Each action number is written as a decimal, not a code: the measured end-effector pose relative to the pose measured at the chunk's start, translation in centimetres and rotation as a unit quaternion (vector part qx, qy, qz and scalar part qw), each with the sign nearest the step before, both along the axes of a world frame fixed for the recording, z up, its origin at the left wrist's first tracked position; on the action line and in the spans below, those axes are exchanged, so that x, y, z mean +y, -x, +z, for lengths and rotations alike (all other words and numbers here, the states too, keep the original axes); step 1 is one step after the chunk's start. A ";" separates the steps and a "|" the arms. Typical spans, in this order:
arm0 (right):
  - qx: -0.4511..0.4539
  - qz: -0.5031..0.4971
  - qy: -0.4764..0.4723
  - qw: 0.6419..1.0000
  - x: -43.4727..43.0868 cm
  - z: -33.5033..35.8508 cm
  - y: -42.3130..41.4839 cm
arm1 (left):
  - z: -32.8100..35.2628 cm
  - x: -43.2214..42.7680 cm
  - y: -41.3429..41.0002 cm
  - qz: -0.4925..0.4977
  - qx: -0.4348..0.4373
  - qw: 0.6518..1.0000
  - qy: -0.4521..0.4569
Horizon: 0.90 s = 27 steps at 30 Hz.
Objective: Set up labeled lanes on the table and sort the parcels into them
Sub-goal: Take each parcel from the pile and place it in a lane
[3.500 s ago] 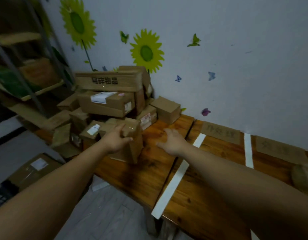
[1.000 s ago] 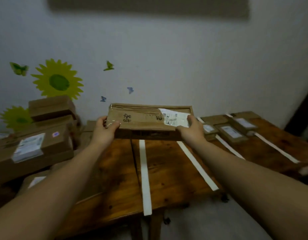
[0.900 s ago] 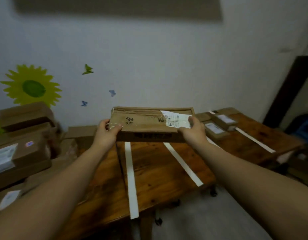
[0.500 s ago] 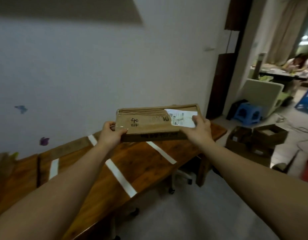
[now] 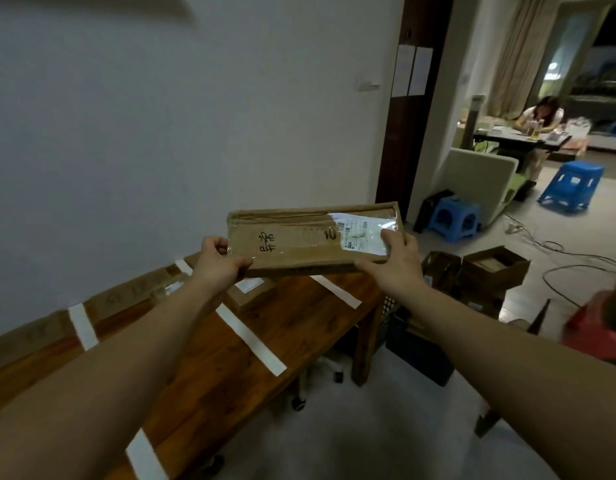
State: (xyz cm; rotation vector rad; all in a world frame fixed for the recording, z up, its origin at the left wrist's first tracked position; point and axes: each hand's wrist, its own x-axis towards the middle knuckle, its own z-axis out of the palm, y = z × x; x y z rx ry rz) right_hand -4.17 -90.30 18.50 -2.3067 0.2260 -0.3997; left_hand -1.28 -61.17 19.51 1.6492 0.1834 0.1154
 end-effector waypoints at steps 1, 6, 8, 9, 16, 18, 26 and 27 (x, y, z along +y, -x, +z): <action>0.003 0.001 0.003 1.000 -0.3 -0.2 -1.7 | -0.4 -0.3 -1.6 -0.004 0.003 1.000 0.008; 0.016 0.020 0.031 0.999 -1.4 -0.6 -12.8 | -1.9 -1.5 -12.0 0.005 -0.008 1.000 0.014; 0.023 0.025 0.038 0.999 -1.5 -0.3 -17.6 | -2.1 -1.8 -16.6 0.016 -0.012 1.000 0.011; 0.028 0.026 0.042 0.998 -1.5 -0.1 -20.0 | -2.1 -1.9 -18.8 0.024 -0.011 1.000 0.004; 0.074 0.053 0.041 0.995 -2.6 -0.1 -33.0 | -3.0 -2.4 -29.8 0.047 -0.003 0.998 -0.038; 0.079 0.072 0.034 0.994 -2.9 -0.5 -36.1 | -3.6 -2.6 -31.8 0.058 0.007 0.997 -0.057; 0.120 0.152 0.026 0.981 -6.5 -4.2 -49.8 | -7.1 -7.1 -39.5 0.133 0.064 0.985 -0.093; 0.124 0.162 0.032 0.978 -7.2 -5.0 -51.6 | -7.9 -8.1 -40.4 0.145 0.081 0.982 -0.088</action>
